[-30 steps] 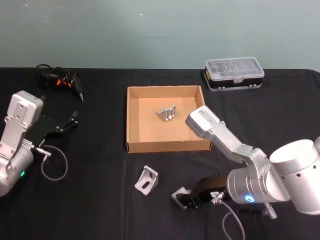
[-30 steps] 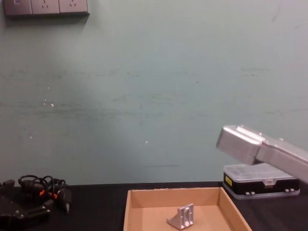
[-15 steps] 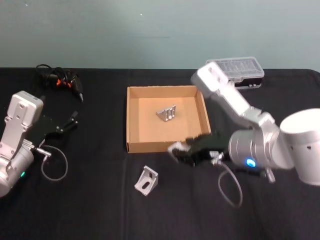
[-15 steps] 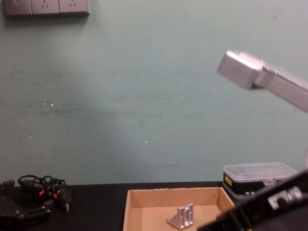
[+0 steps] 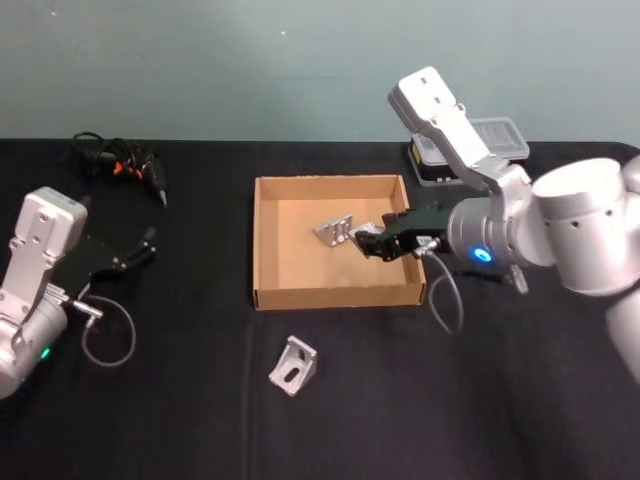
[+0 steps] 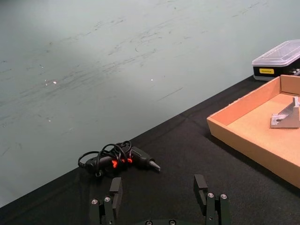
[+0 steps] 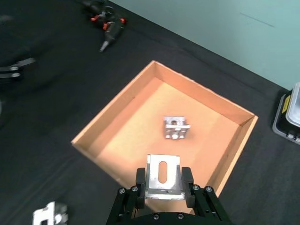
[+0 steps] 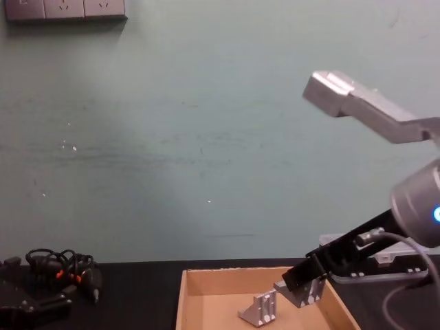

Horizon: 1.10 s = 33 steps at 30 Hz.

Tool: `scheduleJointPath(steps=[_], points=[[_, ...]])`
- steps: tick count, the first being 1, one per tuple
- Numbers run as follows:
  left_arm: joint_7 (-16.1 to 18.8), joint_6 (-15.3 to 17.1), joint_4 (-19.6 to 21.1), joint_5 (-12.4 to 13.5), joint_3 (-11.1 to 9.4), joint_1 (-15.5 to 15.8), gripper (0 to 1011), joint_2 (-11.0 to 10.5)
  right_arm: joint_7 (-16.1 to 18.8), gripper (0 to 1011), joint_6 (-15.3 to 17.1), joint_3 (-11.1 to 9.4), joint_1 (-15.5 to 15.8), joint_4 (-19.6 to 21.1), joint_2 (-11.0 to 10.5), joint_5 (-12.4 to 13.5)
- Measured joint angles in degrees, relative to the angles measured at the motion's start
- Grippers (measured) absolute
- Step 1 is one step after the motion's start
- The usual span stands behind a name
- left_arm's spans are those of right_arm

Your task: Use one hand to pick up the angle iron from the table and place it into the box.

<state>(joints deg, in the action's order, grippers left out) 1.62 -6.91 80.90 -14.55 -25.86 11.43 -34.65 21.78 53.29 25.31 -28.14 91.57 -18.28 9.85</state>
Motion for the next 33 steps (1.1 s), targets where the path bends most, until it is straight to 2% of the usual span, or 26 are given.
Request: scheduleJointPath(steps=[4,14,17,24,28,31,33], points=[[0.0,0.0,0.0,0.0,0.0,0.0,1000,0.0,-0.3,460,-0.92,0.8,-2.98,-6.26,2.14,-1.38],[0.0,0.0,0.0,0.0,0.0,0.0,1000,0.0,-1.02,460,-3.13,1.44,-5.94,-16.45,5.78,-3.54],[0.0,0.0,0.0,0.0,0.0,0.0,1000,0.0,-0.97,460,-3.32,1.42,-6.19,-17.84,6.2,-3.81],[0.0,0.0,0.0,0.0,0.0,0.0,1000,0.0,-0.97,460,-3.34,1.42,-6.2,-17.69,6.16,-3.83],[0.0,0.0,0.0,0.0,0.0,0.0,1000,0.0,-0.97,543,-3.34,1.43,-6.2,-17.61,6.14,-3.83],[0.0,0.0,0.0,0.0,0.0,0.0,1000,0.0,-0.98,681,-3.34,1.45,-6.2,-17.53,6.12,-3.82],[0.0,0.0,0.0,0.0,0.0,0.0,1000,0.0,-0.99,738,-3.34,1.45,-6.2,-17.49,6.11,-3.82]])
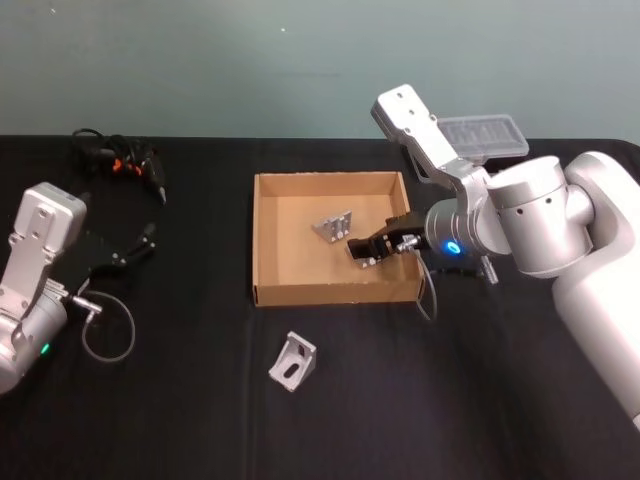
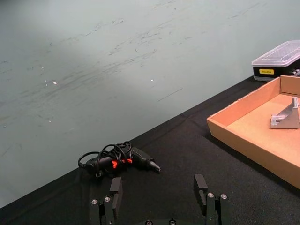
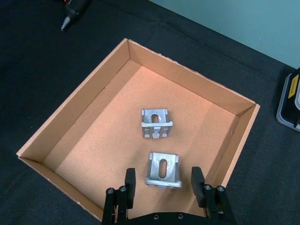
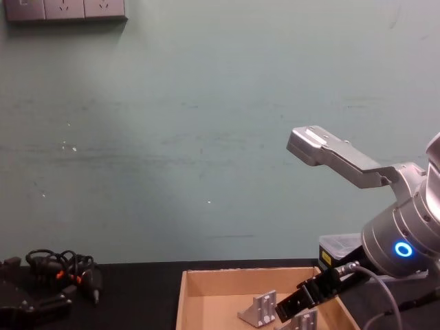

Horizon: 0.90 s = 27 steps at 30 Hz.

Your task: Use one hand to pick up the angle iron from the table and place it into the box.

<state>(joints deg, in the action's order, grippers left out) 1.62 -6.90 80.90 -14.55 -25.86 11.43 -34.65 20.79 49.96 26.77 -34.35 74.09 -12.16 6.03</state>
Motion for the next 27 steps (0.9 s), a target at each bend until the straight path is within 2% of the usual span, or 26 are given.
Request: scheduleJointPath(steps=[1,2,4,8,11,23,27], points=[[0.0,0.0,0.0,0.0,0.0,0.0,1000,0.0,0.0,738,0.0,0.0,0.0,0.0,0.0,0.0],[0.0,0.0,0.0,0.0,0.0,0.0,1000,0.0,0.0,794,0.0,0.0,0.0,0.01,-0.01,0.0],[0.0,0.0,0.0,0.0,0.0,0.0,1000,0.0,-0.01,824,0.0,0.0,0.0,0.03,-0.01,0.01],[0.0,0.0,0.0,0.0,0.0,0.0,1000,0.0,-0.02,966,0.01,0.0,0.0,0.08,-0.03,0.02],[0.0,0.0,0.0,0.0,0.0,0.0,1000,0.0,-0.04,1004,0.02,0.0,0.0,0.1,-0.04,0.04],[0.0,0.0,0.0,0.01,0.0,0.0,1000,0.0,-0.07,1004,0.05,0.0,0.0,0.17,-0.05,0.08],[0.0,0.0,0.0,0.0,0.0,0.0,1000,0.0,0.54,1004,-0.16,-0.11,0.67,1.61,-0.35,-0.04]])
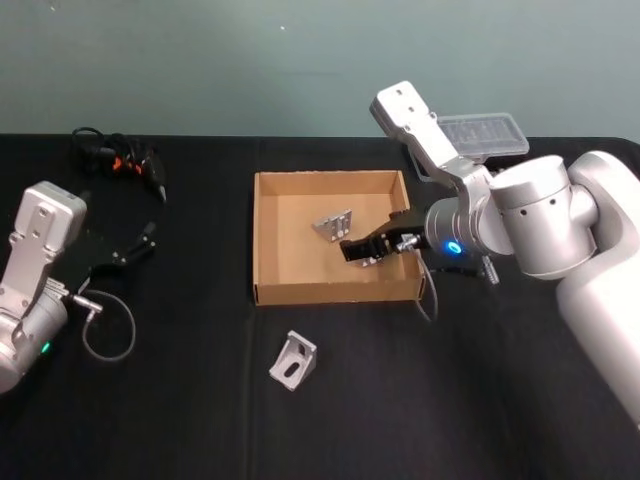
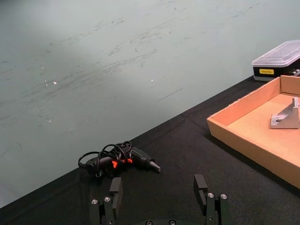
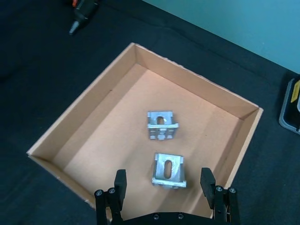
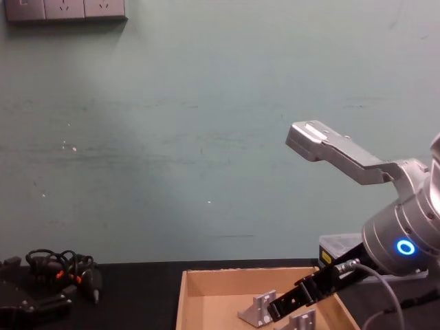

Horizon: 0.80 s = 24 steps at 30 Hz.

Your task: Use one hand to pick up the angle iron from the table and place it into the box.

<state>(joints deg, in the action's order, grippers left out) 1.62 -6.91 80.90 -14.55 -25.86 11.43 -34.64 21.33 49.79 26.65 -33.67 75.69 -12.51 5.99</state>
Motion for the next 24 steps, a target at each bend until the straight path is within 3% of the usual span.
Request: scheduleJointPath(steps=[10,12,13,16,22,24], points=[[0.0,0.0,0.0,0.0,0.0,0.0,1000,0.0,3.06,1004,1.29,-1.14,5.52,11.84,-2.64,-0.01],[0.0,0.0,0.0,0.0,0.0,0.0,1000,0.0,4.45,1004,2.17,-1.23,7.64,16.57,-4.13,0.18],[0.0,0.0,0.0,0.0,0.0,0.0,1000,0.0,4.45,1004,2.17,-1.23,7.64,16.57,-4.13,0.18],[0.0,0.0,0.0,0.0,0.0,0.0,1000,0.0,6.38,1004,3.61,-1.22,10.46,22.28,-6.3,0.78],[0.0,0.0,0.0,0.0,0.0,0.0,1000,0.0,8.45,1004,5.73,-1.14,13.42,28.05,-8.92,1.91],[0.0,0.0,0.0,0.0,0.0,0.0,1000,0.0,9.97,1004,7.09,-0.14,13.94,30.16,-10.43,2.57]])
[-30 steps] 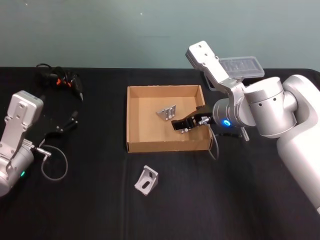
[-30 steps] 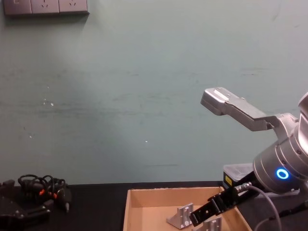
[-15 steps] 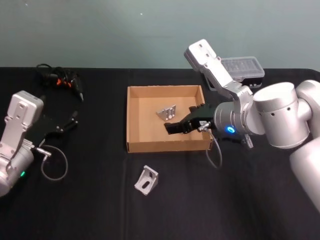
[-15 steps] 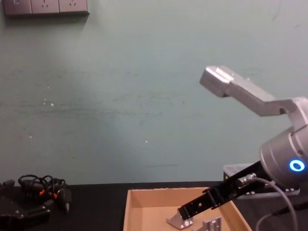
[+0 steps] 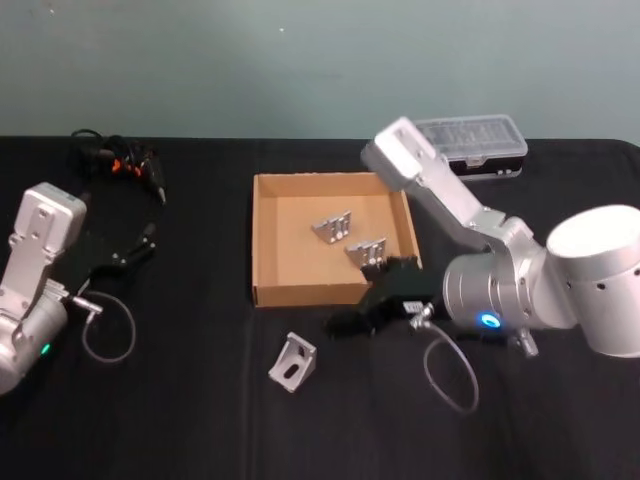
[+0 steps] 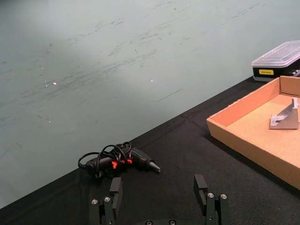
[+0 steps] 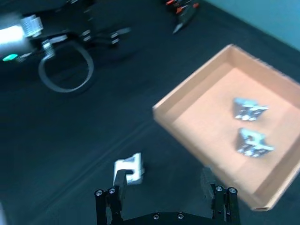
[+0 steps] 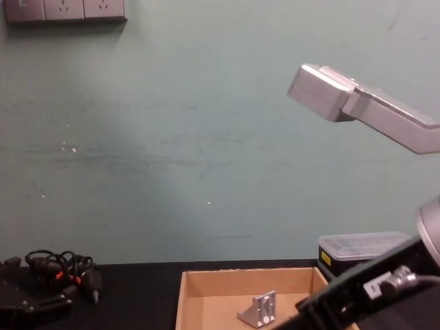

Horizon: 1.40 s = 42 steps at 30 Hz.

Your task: Use one hand to pick up the angle iron from the table and place it into the box.

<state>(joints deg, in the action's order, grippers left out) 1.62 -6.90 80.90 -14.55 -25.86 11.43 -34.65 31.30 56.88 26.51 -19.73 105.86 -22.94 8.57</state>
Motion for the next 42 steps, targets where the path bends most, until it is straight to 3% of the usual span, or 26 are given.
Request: scheduleJointPath(steps=[3,9,18,30,42], points=[[0.0,0.0,0.0,0.0,0.0,0.0,1000,0.0,1.22,1004,1.12,1.36,-0.44,0.71,-1.03,0.32],[0.0,0.0,0.0,0.0,0.0,0.0,1000,0.0,4.41,1004,3.79,7.18,-4.4,0.17,-3.21,0.08],[0.0,0.0,0.0,0.0,0.0,0.0,1000,0.0,7.45,1004,6.82,13.58,-10.52,-5.43,-2.01,-0.29],[0.0,0.0,0.0,0.0,0.0,0.0,1000,0.0,6.96,1004,6.39,15.97,-13.73,-12.71,2.38,-0.06],[0.0,0.0,0.0,0.0,0.0,0.0,1000,0.0,5.9,1004,5.76,16.17,-14.7,-17.2,4.59,-0.74]])
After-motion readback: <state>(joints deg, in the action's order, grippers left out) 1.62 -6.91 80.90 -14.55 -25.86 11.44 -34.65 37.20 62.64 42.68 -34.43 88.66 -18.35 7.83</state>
